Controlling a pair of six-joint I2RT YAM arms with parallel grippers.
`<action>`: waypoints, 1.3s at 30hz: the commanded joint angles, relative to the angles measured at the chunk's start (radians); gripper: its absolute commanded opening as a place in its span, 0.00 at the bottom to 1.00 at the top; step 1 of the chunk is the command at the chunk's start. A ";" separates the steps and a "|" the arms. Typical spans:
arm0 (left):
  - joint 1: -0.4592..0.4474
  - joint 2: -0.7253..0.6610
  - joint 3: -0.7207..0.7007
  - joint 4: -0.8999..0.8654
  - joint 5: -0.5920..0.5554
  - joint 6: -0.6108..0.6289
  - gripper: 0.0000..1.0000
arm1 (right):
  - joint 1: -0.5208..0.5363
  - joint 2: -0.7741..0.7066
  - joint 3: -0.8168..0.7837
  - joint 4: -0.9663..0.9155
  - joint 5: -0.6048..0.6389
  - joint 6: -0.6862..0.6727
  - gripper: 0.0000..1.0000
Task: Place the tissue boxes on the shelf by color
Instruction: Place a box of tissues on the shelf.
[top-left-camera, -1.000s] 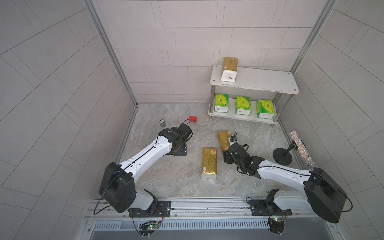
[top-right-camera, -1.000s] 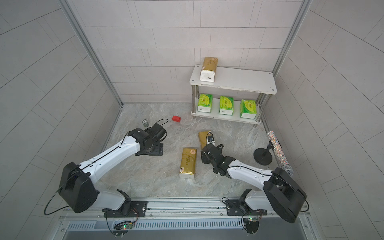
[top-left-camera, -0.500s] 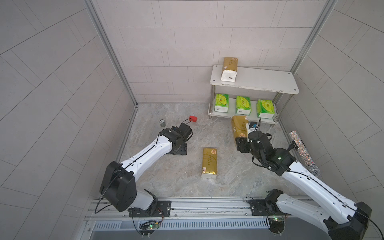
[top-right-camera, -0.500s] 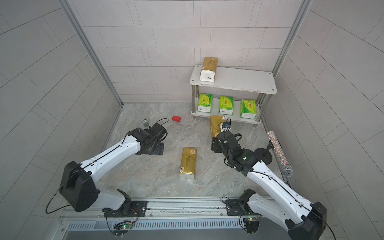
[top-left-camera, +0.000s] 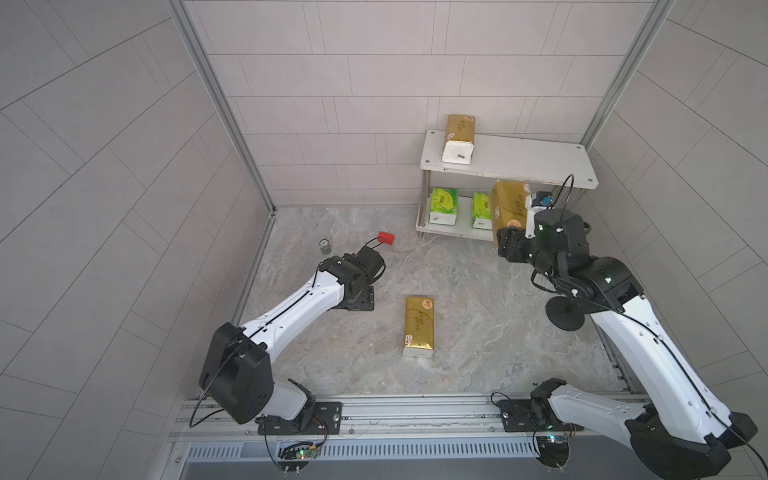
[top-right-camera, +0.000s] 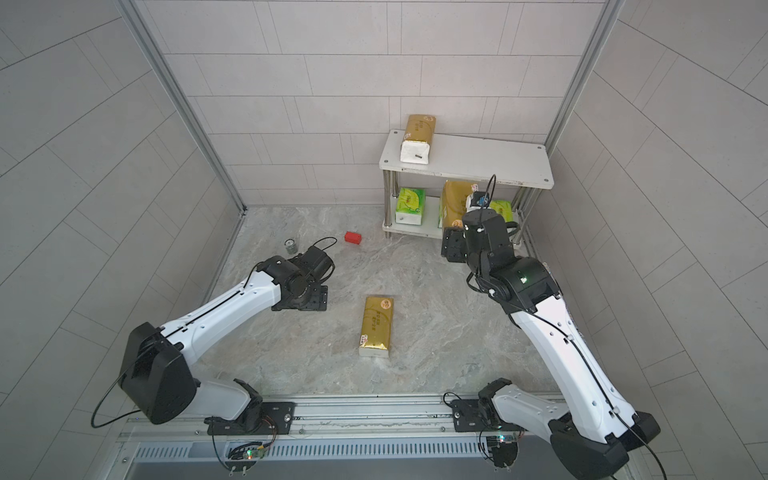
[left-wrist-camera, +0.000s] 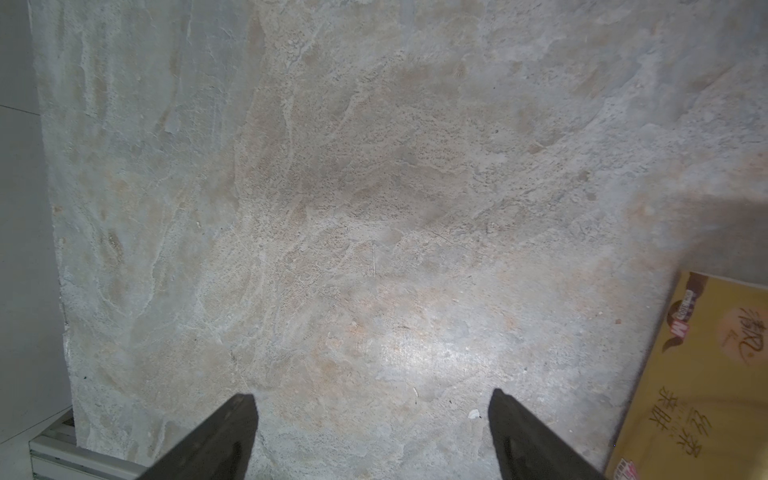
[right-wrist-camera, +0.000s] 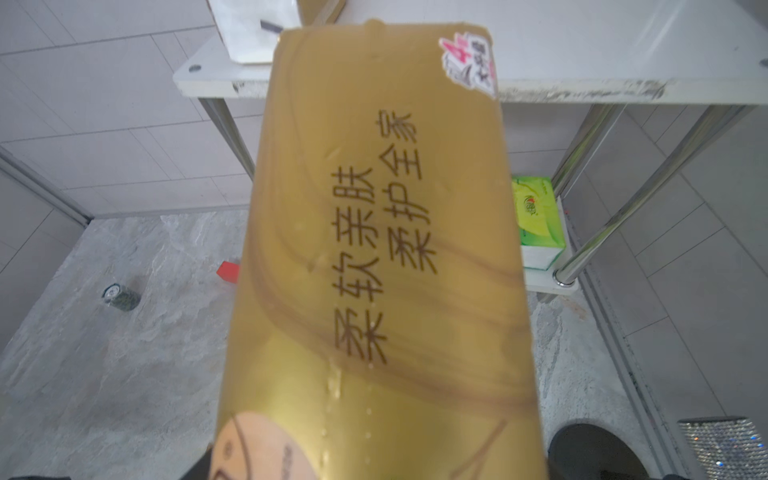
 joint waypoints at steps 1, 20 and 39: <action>0.004 -0.009 -0.008 -0.006 0.011 0.005 0.95 | -0.059 0.081 0.110 0.011 -0.035 -0.055 0.76; -0.051 0.018 -0.010 0.021 0.024 0.002 0.95 | -0.278 0.685 0.772 0.065 -0.179 -0.094 0.76; -0.051 0.087 0.022 0.049 -0.010 -0.029 0.95 | -0.318 0.861 0.828 0.133 -0.174 -0.078 0.87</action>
